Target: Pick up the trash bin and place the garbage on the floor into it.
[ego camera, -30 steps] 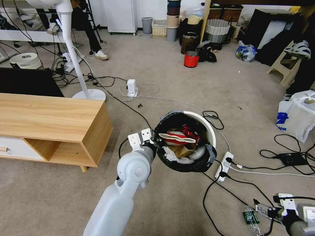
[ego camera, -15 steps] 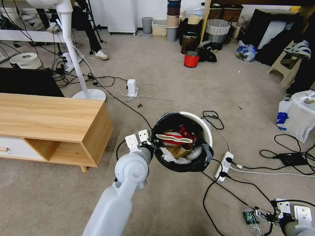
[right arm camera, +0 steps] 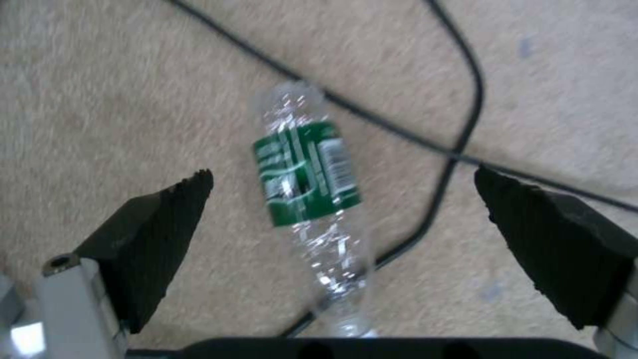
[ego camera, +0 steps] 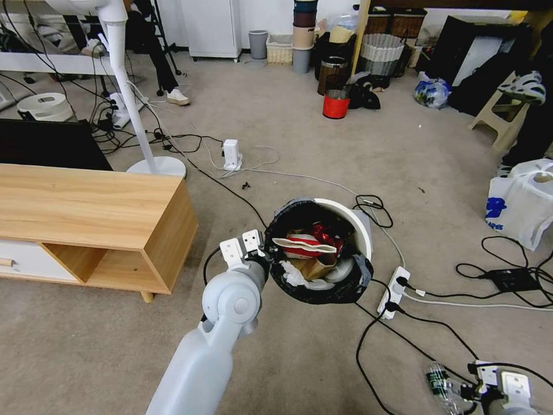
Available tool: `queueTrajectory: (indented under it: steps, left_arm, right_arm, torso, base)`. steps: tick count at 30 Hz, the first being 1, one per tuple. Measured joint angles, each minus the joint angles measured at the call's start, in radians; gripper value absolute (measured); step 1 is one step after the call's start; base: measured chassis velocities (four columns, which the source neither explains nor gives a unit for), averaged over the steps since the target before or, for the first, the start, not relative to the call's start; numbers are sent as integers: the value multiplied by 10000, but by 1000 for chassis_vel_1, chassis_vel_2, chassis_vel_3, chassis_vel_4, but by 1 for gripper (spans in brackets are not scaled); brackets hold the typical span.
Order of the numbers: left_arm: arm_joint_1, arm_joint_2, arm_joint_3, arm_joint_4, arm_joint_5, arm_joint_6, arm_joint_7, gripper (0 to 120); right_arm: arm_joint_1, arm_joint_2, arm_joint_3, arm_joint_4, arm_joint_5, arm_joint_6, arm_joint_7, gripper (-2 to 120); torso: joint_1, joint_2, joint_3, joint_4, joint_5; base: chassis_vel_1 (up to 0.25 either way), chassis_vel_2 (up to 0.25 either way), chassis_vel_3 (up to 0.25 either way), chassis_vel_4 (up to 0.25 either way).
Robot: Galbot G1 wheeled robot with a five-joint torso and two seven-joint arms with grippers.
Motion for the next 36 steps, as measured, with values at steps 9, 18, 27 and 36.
queueTrajectory:
  steps: [9,18,27,36]
  left_arm:
    - [62,232,-100,-118,-135,-51,-30,0]
    - [291,368,-158,-310,-150,-74,-33,0]
    - [493,364,-178,-475,-76,-74,-41,0]
    - [528,649,-196,-613,-114,-73,-47,0]
  right_arm:
    - [522,475,-714,-441,-355,20,10,100]
    - [1005,831,-1166,-833,-666,129,-15,100]
    - [1288,1036,-1235,-1380,-1022,365,-238,100]
    - [1451,1289,-1272,-1750,-1340,563,-425,100]
  torso:
    - [0,0,0,0,-1]
    - [0,0,0,0,-1]
    - [0,0,0,0,0]
    - [0,0,0,0,0]
  base:
    - [0,0,0,0]
    - [0,0,0,0]
    - [0,0,0,0]
    - [0,0,0,0]
